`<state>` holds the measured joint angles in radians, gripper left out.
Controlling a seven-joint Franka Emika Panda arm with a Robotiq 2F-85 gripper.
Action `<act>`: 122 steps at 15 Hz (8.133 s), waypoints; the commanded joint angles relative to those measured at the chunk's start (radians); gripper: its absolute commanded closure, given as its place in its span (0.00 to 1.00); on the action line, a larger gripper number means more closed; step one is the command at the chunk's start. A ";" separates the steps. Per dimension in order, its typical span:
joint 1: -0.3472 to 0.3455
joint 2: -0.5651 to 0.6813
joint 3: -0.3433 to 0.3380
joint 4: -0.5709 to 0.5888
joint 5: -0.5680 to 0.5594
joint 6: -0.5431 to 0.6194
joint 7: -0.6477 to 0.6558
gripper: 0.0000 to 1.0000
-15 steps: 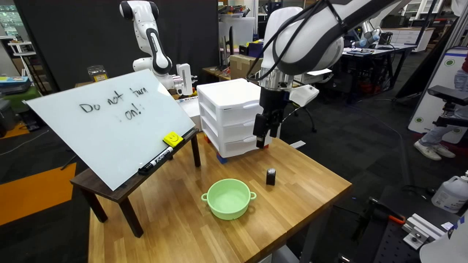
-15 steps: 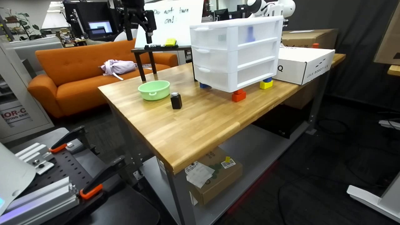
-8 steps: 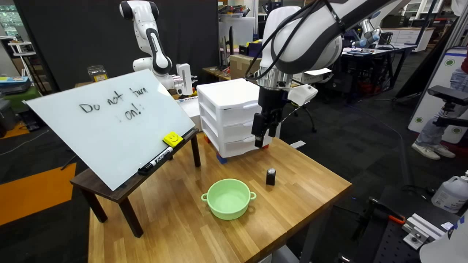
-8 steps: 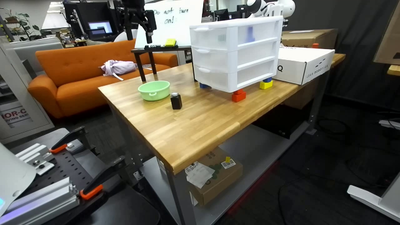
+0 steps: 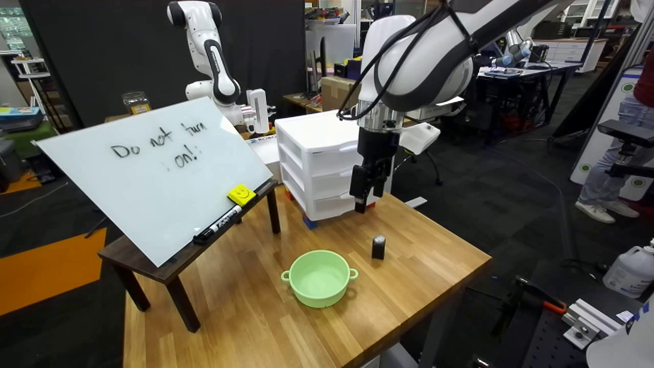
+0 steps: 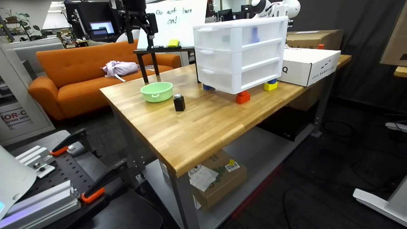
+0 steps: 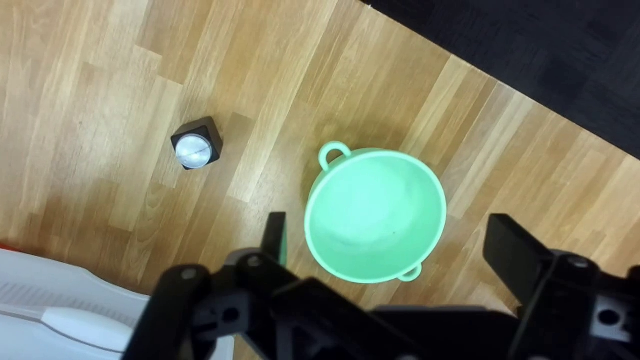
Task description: Put the black shaker in the green bowl
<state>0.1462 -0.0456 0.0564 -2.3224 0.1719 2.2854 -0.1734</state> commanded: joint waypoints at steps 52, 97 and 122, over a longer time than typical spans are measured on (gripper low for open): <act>-0.196 0.359 -0.039 0.210 0.058 -0.016 -0.036 0.00; -0.193 0.705 -0.049 0.442 -0.020 -0.136 0.082 0.40; -0.147 0.631 -0.043 0.325 -0.035 -0.036 0.109 0.74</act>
<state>-0.0074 0.6225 0.0086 -1.9471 0.1609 2.2057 -0.0940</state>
